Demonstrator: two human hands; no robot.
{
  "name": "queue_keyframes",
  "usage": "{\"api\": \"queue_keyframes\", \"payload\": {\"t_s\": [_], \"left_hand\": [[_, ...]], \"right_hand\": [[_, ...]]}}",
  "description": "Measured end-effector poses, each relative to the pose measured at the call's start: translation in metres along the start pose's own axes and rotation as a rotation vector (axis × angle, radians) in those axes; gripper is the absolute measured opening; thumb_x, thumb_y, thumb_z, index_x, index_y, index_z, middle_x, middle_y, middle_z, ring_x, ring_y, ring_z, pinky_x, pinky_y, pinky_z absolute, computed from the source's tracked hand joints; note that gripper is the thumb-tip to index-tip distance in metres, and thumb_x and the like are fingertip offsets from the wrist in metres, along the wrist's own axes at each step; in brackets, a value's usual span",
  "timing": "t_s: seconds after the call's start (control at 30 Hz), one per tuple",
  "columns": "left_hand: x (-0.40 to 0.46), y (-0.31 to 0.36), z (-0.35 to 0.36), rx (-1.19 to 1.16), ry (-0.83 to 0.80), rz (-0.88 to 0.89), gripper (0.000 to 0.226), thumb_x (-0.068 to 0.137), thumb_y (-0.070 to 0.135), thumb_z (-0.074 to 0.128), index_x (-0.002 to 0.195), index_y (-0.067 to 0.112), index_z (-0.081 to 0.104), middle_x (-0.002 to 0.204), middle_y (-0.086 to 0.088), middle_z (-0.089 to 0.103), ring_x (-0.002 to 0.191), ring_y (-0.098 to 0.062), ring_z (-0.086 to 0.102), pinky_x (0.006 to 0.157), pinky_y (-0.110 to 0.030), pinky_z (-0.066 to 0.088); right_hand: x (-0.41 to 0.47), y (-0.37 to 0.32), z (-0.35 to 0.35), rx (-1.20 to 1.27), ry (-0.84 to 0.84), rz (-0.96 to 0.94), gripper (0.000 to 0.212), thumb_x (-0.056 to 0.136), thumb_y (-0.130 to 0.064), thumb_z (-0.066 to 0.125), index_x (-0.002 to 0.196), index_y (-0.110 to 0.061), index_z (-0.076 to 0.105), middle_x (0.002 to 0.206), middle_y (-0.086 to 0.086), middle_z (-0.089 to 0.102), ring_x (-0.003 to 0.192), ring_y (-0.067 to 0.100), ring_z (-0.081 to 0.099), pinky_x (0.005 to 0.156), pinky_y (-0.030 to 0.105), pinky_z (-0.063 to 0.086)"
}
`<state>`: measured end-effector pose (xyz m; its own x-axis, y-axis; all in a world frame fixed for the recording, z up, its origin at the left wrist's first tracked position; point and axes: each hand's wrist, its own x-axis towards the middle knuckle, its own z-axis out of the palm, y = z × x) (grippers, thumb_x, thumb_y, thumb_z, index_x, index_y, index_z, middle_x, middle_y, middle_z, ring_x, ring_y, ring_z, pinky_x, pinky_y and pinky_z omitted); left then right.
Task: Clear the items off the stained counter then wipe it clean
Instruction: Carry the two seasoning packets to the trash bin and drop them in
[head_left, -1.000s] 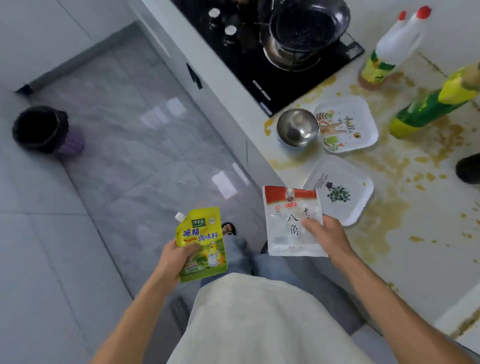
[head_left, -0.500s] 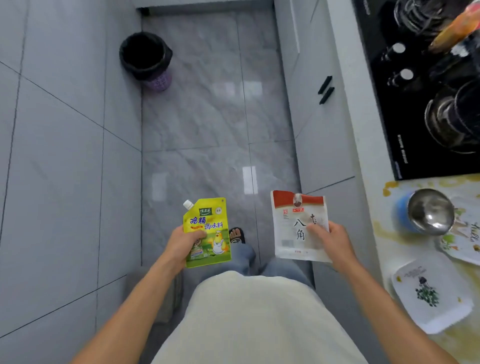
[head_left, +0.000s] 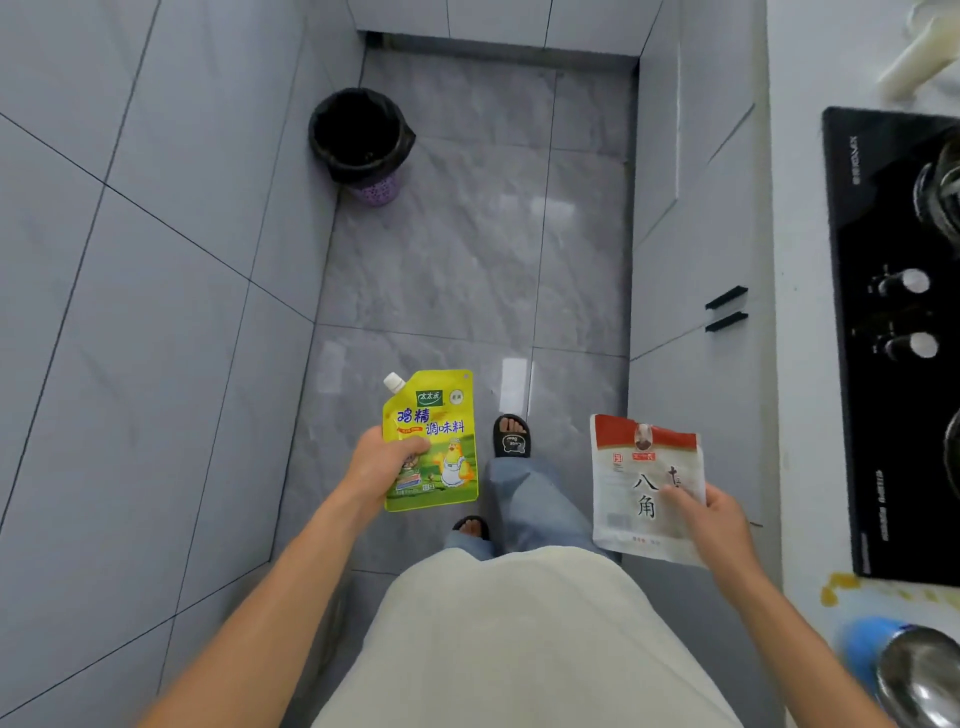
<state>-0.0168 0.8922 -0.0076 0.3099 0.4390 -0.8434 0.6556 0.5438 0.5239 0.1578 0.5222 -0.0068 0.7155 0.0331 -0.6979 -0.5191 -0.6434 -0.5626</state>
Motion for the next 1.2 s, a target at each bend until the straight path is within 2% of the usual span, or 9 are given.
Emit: {"api": "queue_keyframes", "payload": {"t_s": [0.17,0.3,0.37,0.63,0.7,0.83,1.0,1.1,1.2], "left_hand": [[0.021,0.041,-0.009,-0.086,0.077,-0.037,0.014,0.092,0.001,0.075,0.105,0.009,0.074,0.095,-0.011,0.084,0.079,-0.028,0.082,0.071,-0.039,0.065],[0.035,0.063,-0.023,-0.152,0.168,-0.059,0.018,0.091,0.000,0.076,0.108,0.005,0.076,0.098,-0.014,0.083,0.085,-0.033,0.080,0.081,-0.046,0.065],[0.042,0.072,-0.033,-0.191,0.214,-0.079,0.017,0.090,0.000,0.076,0.106,0.004,0.076,0.097,-0.015,0.083,0.082,-0.032,0.081,0.081,-0.046,0.064],[0.093,0.109,-0.073,-0.299,0.301,-0.147,0.015,0.090,-0.002,0.075,0.105,0.000,0.075,0.096,-0.020,0.082,0.077,-0.033,0.080,0.078,-0.045,0.064],[0.111,0.128,-0.081,-0.319,0.294,-0.155,0.015,0.090,-0.003,0.074,0.105,0.000,0.076,0.098,-0.021,0.082,0.077,-0.034,0.079,0.078,-0.045,0.065],[0.153,0.179,-0.089,-0.322,0.244,-0.148,0.013,0.090,-0.003,0.074,0.101,0.003,0.077,0.101,-0.023,0.081,0.076,-0.032,0.080,0.074,-0.043,0.065],[0.207,0.269,-0.089,-0.287,0.175,-0.102,0.016,0.090,-0.004,0.073,0.106,-0.001,0.076,0.116,-0.033,0.074,0.096,-0.040,0.074,0.097,-0.065,0.059],[0.234,0.328,-0.085,-0.286,0.128,-0.068,0.020,0.090,-0.003,0.073,0.109,0.000,0.076,0.114,-0.028,0.078,0.096,-0.040,0.077,0.093,-0.060,0.062],[0.263,0.381,-0.081,-0.290,0.118,-0.041,0.030,0.089,-0.002,0.075,0.119,-0.003,0.072,0.113,-0.025,0.079,0.103,-0.042,0.077,0.093,-0.059,0.062]], "right_hand": [[0.066,-0.097,0.021,-0.036,-0.097,-0.067,0.008,0.093,-0.025,0.072,0.096,-0.023,0.079,0.086,-0.005,0.082,0.081,0.019,0.076,0.072,0.035,0.058],[0.109,-0.189,0.051,-0.054,-0.197,-0.171,0.009,0.093,-0.025,0.073,0.099,-0.024,0.080,0.087,-0.008,0.082,0.081,0.016,0.077,0.073,0.033,0.059],[0.127,-0.235,0.070,-0.070,-0.253,-0.220,0.010,0.093,-0.027,0.073,0.100,-0.027,0.080,0.090,-0.009,0.082,0.081,0.013,0.078,0.073,0.034,0.060],[0.176,-0.364,0.144,-0.110,-0.350,-0.271,0.007,0.095,-0.032,0.073,0.100,-0.031,0.078,0.088,-0.018,0.080,0.075,0.006,0.078,0.055,0.021,0.056],[0.188,-0.384,0.155,-0.116,-0.340,-0.263,0.006,0.095,-0.033,0.074,0.100,-0.032,0.078,0.088,-0.017,0.081,0.076,0.008,0.079,0.058,0.024,0.058],[0.217,-0.415,0.165,-0.125,-0.280,-0.225,0.011,0.093,-0.032,0.076,0.101,-0.027,0.080,0.091,-0.007,0.082,0.083,0.019,0.080,0.077,0.042,0.063],[0.245,-0.449,0.159,-0.086,-0.184,-0.155,0.015,0.095,-0.026,0.074,0.108,-0.019,0.078,0.096,0.000,0.082,0.083,0.020,0.079,0.070,0.034,0.059],[0.261,-0.470,0.152,-0.081,-0.156,-0.121,0.019,0.096,-0.025,0.073,0.113,-0.017,0.076,0.101,0.003,0.081,0.091,0.027,0.077,0.071,0.036,0.058],[0.284,-0.494,0.146,-0.092,-0.125,-0.104,0.013,0.096,-0.026,0.072,0.108,-0.021,0.076,0.097,0.002,0.081,0.091,0.029,0.077,0.075,0.040,0.059]]}}
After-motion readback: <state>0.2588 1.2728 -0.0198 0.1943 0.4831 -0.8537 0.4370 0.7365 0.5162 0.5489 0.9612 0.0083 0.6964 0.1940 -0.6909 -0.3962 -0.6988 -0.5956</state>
